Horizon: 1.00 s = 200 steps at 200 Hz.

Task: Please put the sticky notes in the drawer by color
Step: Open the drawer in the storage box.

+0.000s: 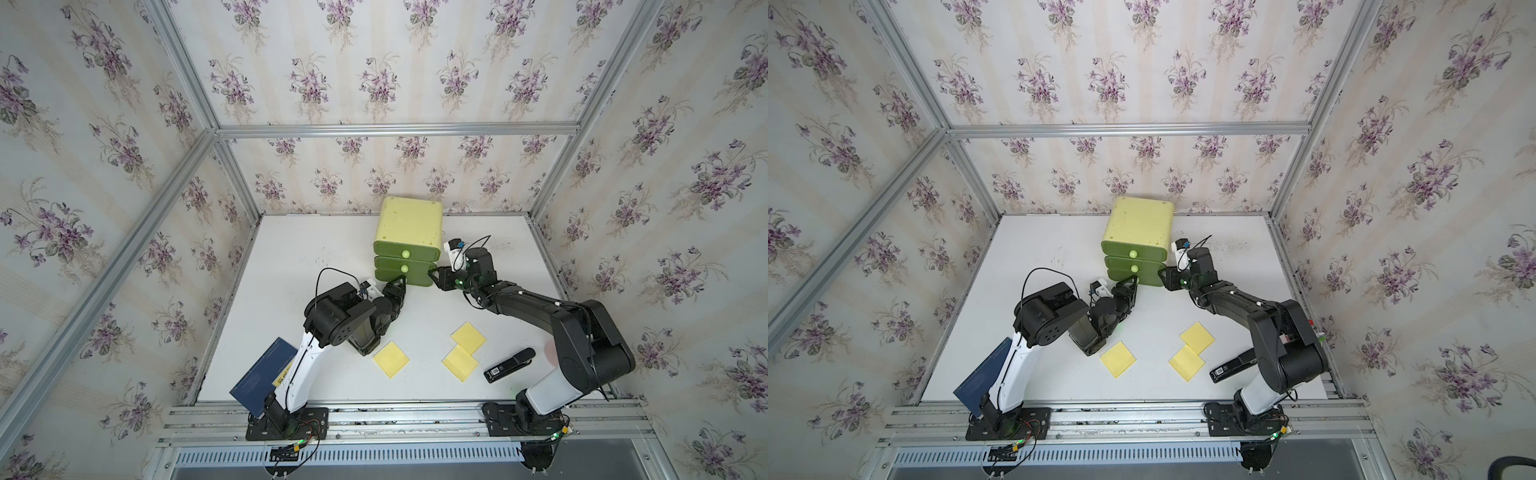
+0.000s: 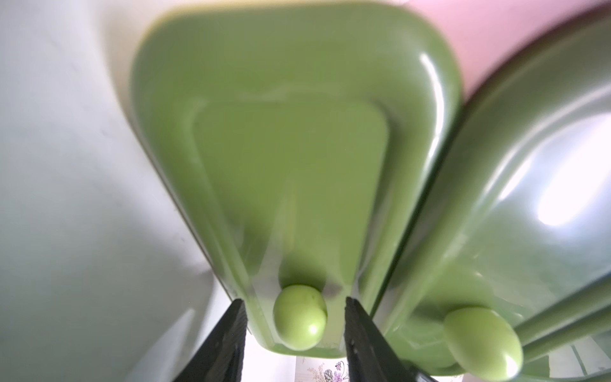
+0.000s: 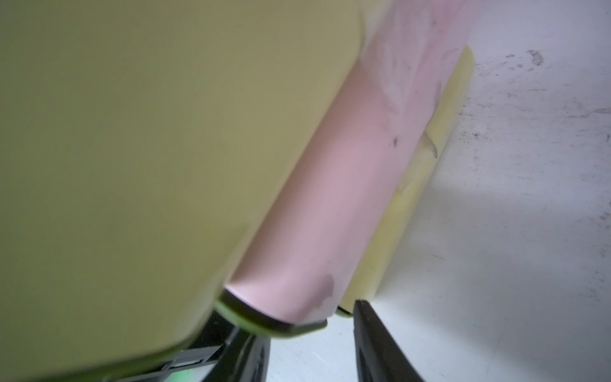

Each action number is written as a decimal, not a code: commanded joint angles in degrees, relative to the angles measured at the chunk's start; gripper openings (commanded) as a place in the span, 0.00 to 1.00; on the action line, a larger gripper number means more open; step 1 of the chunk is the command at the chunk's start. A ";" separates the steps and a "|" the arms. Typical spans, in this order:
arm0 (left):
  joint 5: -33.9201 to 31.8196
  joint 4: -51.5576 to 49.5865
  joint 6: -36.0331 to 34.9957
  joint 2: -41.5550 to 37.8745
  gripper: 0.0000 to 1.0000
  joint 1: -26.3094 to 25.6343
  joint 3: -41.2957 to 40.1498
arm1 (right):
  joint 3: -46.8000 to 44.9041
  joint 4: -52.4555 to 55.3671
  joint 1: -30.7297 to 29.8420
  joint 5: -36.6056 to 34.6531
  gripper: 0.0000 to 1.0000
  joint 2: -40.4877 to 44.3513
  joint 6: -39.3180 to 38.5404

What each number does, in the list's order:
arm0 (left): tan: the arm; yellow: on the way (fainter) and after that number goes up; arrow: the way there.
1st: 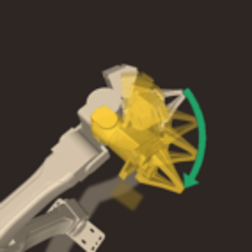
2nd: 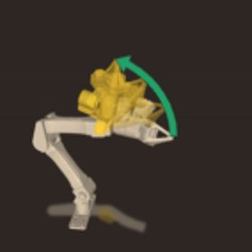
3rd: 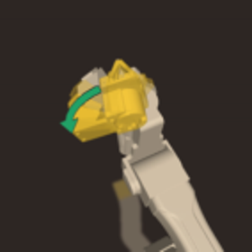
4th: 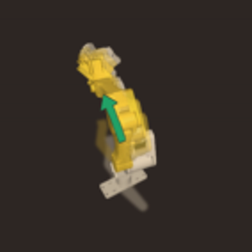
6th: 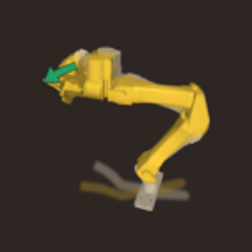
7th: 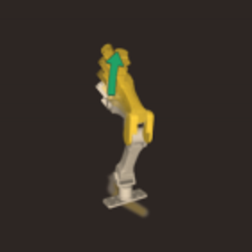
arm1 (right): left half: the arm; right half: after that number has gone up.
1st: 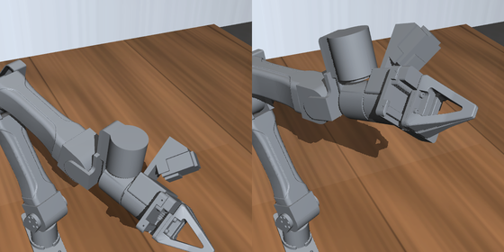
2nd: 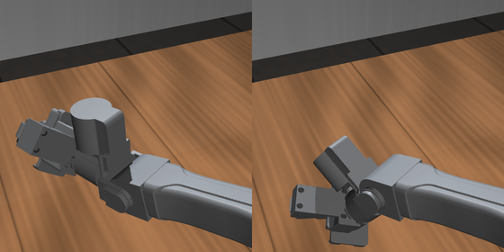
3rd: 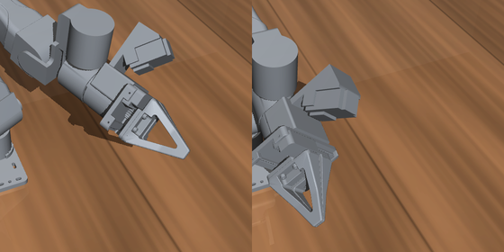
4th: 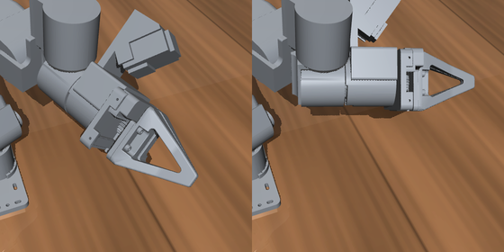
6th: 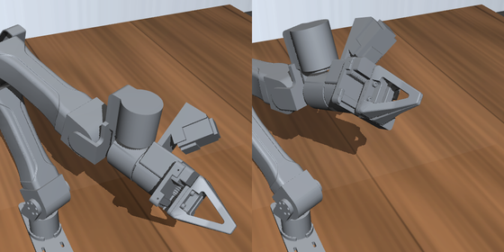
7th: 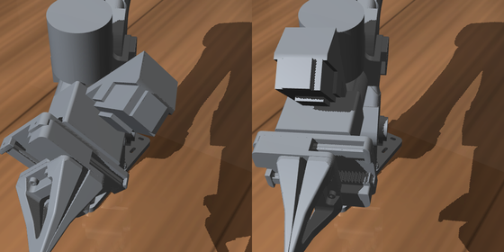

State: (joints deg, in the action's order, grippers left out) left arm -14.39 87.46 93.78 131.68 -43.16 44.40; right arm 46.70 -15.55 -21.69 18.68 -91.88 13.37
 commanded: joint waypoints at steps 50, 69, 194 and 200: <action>0.04 -5.94 1.07 2.50 0.35 0.05 2.53 | 0.50 -1.76 0.04 0.00 0.46 -0.86 0.78; 0.08 -5.90 0.96 3.05 0.34 -0.21 3.22 | 0.76 -1.56 0.00 -0.02 0.46 -1.11 0.78; 0.77 -5.90 1.79 2.95 0.13 -1.01 0.60 | 2.43 -2.30 0.03 -2.67 0.46 -2.95 2.45; 0.59 -5.90 1.80 2.61 0.13 -1.47 0.29 | 2.59 -2.22 -0.01 -2.80 0.46 -3.10 2.44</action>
State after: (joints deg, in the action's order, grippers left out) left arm -14.72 90.65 94.39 134.26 -43.70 45.76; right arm 48.58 -16.25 -21.69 18.39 -94.41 15.05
